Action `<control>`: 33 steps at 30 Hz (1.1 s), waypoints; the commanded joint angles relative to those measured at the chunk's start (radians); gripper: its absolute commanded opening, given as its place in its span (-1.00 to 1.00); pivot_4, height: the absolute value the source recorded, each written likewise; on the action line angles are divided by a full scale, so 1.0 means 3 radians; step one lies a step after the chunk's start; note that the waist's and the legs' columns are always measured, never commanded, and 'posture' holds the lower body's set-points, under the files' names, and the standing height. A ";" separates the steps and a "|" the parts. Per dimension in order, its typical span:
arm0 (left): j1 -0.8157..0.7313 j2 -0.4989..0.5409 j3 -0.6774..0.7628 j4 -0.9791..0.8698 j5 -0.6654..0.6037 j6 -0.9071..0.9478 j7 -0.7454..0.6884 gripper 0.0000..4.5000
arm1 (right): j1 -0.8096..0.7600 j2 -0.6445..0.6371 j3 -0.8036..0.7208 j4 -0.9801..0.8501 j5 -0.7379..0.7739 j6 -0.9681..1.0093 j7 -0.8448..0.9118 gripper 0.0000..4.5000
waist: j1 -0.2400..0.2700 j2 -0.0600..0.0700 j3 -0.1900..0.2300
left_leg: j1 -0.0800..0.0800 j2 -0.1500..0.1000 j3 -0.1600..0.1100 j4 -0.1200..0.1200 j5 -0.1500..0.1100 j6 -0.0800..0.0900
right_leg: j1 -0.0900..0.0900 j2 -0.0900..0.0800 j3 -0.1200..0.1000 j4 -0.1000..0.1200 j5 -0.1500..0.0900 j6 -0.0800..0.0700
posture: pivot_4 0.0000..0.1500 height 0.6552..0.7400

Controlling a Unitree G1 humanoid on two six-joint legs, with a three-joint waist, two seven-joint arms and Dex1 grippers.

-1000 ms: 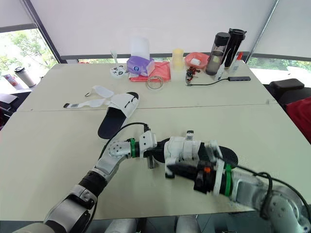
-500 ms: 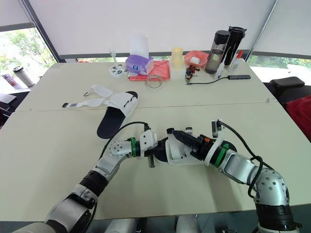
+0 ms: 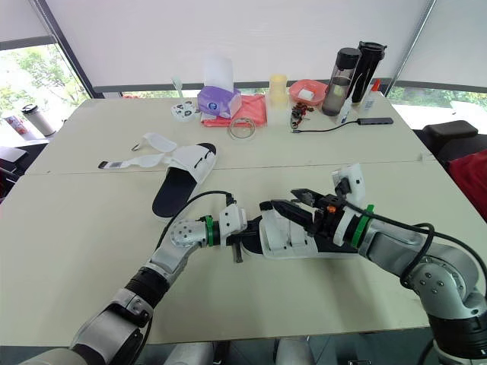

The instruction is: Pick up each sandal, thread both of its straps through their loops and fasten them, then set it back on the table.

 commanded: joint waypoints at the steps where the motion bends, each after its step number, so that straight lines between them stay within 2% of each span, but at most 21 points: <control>1: 0.0079 0.0051 -0.0076 0.0321 0.0192 0.0118 -0.0003 -1.00 | -0.0071 -0.0047 0.0171 -0.0117 -0.0358 -0.0163 0.0357 0.69 | 0.0000 0.0000 0.0000 | 0.0000 0.0000 0.0000 0.0000 0.0000 0.0000 | 0.0000 0.0000 0.0000 0.0000 0.0000 0.0000 | 1.00 1.00; 4: 0.0061 0.0026 -0.0080 0.0353 0.0196 0.0110 0.0004 -1.00 | -0.0227 0.0026 0.0420 0.0094 -0.0747 -0.0287 0.0569 0.69 | 0.0000 0.0000 0.0000 | 0.0002 0.0000 0.0000 0.0001 0.0000 0.0000 | 0.0002 0.0000 0.0000 0.0000 0.0000 0.0000 | 1.00 1.00; 8: 0.0053 0.0016 -0.0081 0.0378 0.0201 0.0091 0.0006 -1.00 | -0.0493 0.0166 0.0584 0.0478 -0.1022 -0.0340 0.0786 0.69 | 0.0008 -0.0001 0.0001 | 0.0008 0.0000 0.0000 0.0003 0.0000 -0.0001 | 0.0004 -0.0001 0.0000 0.0000 0.0001 0.0000 | 1.00 1.00; 13: 0.0063 0.0020 -0.0062 0.0376 0.0201 0.0087 0.0033 -1.00 | -0.0671 0.0277 0.0542 0.0715 -0.0919 -0.0107 0.1014 0.69 | 0.0008 -0.0001 0.0001 | 0.0007 -0.0002 -0.0001 0.0003 0.0000 -0.0001 | 0.0003 -0.0003 0.0000 -0.0001 0.0001 0.0000 | 1.00 1.00; 16: 0.0088 0.0033 -0.0049 0.0355 0.0196 0.0093 0.0052 -1.00 | -0.0701 0.0264 0.0489 0.0756 -0.0868 0.0017 0.1151 0.32 | 0.0006 -0.0001 0.0001 | 0.0007 -0.0002 -0.0001 0.0003 0.0000 -0.0001 | 0.0004 -0.0003 0.0000 0.0000 0.0001 0.0000 | 1.00 1.00; 21: 0.0110 0.0039 -0.0042 0.0338 0.0196 0.0096 0.0076 -1.00 | -0.0796 0.0270 0.0406 0.0802 -0.0797 0.0225 0.1238 -0.81 | 0.0003 0.0000 0.0000 | 0.0008 -0.0002 -0.0001 0.0003 0.0000 -0.0001 | 0.0005 -0.0003 0.0000 0.0001 0.0001 0.0000 | 1.00 1.00; 22: 0.0107 0.0037 -0.0041 0.0340 0.0196 0.0097 0.0079 -1.00 | -0.0817 0.0281 0.0385 0.0809 -0.0782 0.0250 0.1249 -0.98 | 0.0004 0.0000 0.0000 | 0.0008 -0.0002 -0.0001 0.0003 0.0000 -0.0001 | 0.0005 -0.0002 0.0000 0.0001 0.0001 0.0000 | 1.00 1.00; 28: 0.0097 0.0034 -0.0040 0.0344 0.0198 0.0096 0.0089 -1.00 | -0.0843 0.0314 0.0256 0.0810 -0.0792 0.0236 0.1293 -0.98 | 0.0004 -0.0001 0.0000 | 0.0008 -0.0002 -0.0001 0.0003 0.0000 -0.0001 | 0.0005 -0.0003 0.0000 0.0001 0.0001 0.0001 | 1.00 1.00; 33: 0.0102 0.0037 -0.0048 0.0326 0.0202 0.0103 0.0085 -1.00 | -0.0812 0.0402 -0.0069 0.0772 -0.0533 0.0257 0.1266 -0.98 | 0.0004 -0.0001 0.0001 | 0.0007 -0.0002 -0.0001 0.0003 0.0000 -0.0001 | 0.0006 -0.0002 0.0000 0.0002 0.0002 0.0002 | 1.00 1.00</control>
